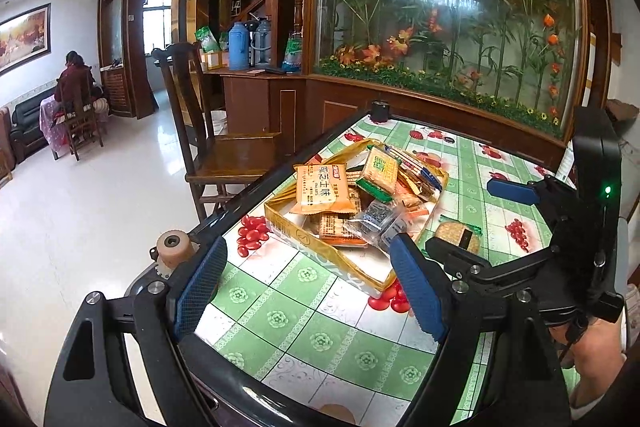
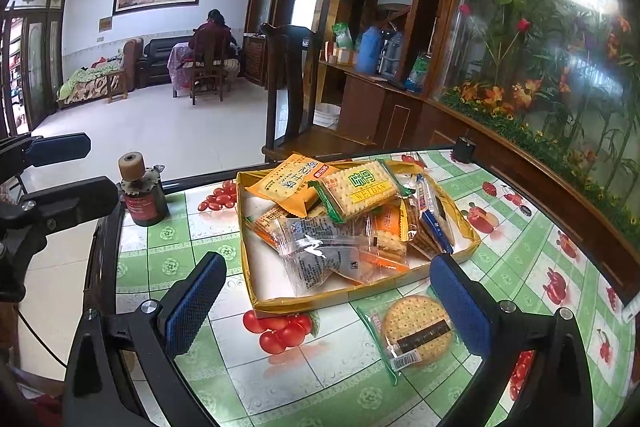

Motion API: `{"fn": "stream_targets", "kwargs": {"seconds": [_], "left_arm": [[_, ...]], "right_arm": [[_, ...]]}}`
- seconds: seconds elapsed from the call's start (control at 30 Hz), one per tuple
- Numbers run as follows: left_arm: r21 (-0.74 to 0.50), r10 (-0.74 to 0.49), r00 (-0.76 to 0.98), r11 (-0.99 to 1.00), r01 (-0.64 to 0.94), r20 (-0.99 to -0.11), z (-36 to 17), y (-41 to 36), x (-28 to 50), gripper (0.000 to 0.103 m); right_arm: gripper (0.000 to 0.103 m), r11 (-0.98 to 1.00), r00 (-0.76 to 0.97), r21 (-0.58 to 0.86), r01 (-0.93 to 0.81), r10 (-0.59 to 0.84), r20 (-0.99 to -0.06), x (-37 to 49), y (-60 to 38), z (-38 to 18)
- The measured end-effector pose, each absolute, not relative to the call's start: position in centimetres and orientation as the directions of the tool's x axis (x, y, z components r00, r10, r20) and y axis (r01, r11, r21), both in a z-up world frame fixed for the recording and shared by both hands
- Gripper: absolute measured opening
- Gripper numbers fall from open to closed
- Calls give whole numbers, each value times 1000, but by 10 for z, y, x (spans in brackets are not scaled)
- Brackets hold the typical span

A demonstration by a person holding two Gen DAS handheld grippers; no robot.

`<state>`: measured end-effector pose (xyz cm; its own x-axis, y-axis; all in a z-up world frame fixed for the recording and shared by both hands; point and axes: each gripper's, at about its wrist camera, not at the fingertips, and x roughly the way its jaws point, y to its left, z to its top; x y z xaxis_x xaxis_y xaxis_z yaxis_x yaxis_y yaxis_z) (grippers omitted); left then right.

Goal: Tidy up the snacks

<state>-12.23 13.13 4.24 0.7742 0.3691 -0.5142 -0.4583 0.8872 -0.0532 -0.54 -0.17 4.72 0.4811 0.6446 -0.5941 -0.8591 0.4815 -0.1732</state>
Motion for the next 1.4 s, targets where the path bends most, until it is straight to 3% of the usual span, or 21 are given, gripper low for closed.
{"fn": "stream_targets", "kwargs": {"seconds": [1.4], "left_arm": [[-85,368,789,882,-464,-491,51,137,-129,84]], "right_arm": [[103,466,482,-192,-864,654,-582,-6,6,44]]}}
